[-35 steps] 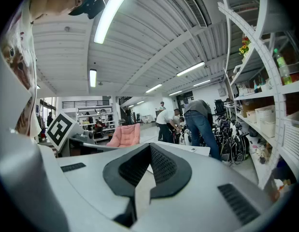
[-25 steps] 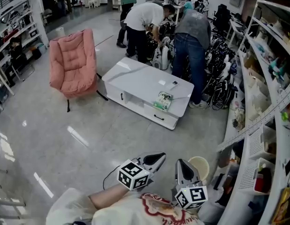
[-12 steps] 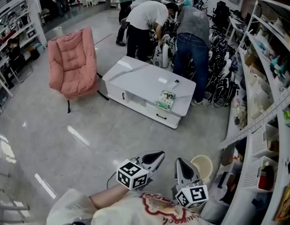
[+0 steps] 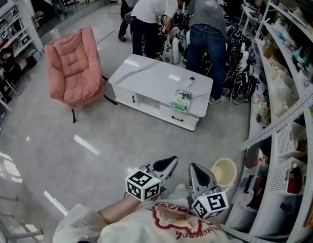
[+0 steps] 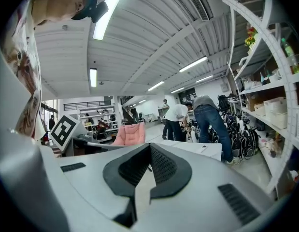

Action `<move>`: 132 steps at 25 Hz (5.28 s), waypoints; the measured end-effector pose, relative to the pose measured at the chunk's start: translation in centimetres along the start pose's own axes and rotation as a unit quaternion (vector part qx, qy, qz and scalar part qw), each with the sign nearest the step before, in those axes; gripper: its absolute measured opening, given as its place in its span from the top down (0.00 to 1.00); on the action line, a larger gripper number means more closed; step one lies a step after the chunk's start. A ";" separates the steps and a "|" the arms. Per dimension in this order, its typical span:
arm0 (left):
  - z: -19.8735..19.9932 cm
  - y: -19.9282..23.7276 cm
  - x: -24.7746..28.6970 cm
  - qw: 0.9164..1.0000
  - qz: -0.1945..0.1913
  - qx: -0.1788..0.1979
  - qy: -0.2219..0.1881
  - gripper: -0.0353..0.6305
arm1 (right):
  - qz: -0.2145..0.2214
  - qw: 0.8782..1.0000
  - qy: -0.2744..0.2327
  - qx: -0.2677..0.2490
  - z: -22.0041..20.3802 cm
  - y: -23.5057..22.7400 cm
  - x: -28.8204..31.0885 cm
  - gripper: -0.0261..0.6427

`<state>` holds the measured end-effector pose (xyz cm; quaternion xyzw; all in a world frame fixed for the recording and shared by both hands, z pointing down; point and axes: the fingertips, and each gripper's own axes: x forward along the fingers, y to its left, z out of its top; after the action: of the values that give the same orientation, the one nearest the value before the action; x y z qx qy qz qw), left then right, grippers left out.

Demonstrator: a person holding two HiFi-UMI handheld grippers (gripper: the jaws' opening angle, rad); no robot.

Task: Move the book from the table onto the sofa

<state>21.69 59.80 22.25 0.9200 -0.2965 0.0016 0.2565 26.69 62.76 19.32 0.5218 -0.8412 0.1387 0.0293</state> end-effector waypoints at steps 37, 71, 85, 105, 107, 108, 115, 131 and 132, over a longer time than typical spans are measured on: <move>15.4 19.2 32.1 0.997 0.066 -0.005 -0.047 0.94 | 0.041 0.999 0.011 0.006 10.1 -30.2 27.4 0.96; 16.5 44.8 44.8 0.990 0.052 -0.074 0.110 0.93 | -0.055 0.994 0.083 0.055 6.5 -41.8 51.5 0.96; -5.8 56.0 43.5 0.920 0.153 -0.245 0.266 0.60 | -0.112 0.931 0.257 0.236 -17.1 -46.4 52.2 0.75; -22.9 58.3 45.9 0.849 0.069 -0.408 0.328 0.53 | -0.094 0.781 0.342 0.514 -39.7 -45.9 51.3 0.60; -23.2 58.0 46.4 0.842 0.054 -0.421 0.333 0.53 | -0.073 0.773 0.343 0.528 -40.2 -45.8 51.7 0.60; -23.4 57.8 46.7 0.838 0.047 -0.429 0.335 0.53 | -0.060 0.768 0.341 0.539 -40.4 -45.7 52.0 0.60; -24.2 56.8 47.7 0.821 0.046 -0.431 0.373 0.58 | -0.016 0.762 0.337 0.554 -39.6 -45.3 53.4 0.72; -18.4 54.9 47.3 0.917 0.110 -0.223 0.311 0.72 | -0.082 0.870 0.306 0.378 -33.2 -44.9 53.7 0.82; -17.7 54.8 47.5 0.921 0.110 -0.217 0.304 0.72 | -0.080 0.875 0.302 0.371 -32.6 -45.0 53.9 0.82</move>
<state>33.53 4.38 70.81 0.7587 -0.2970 0.2451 0.5255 38.98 5.68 70.18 0.4924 -0.6340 0.5883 0.0972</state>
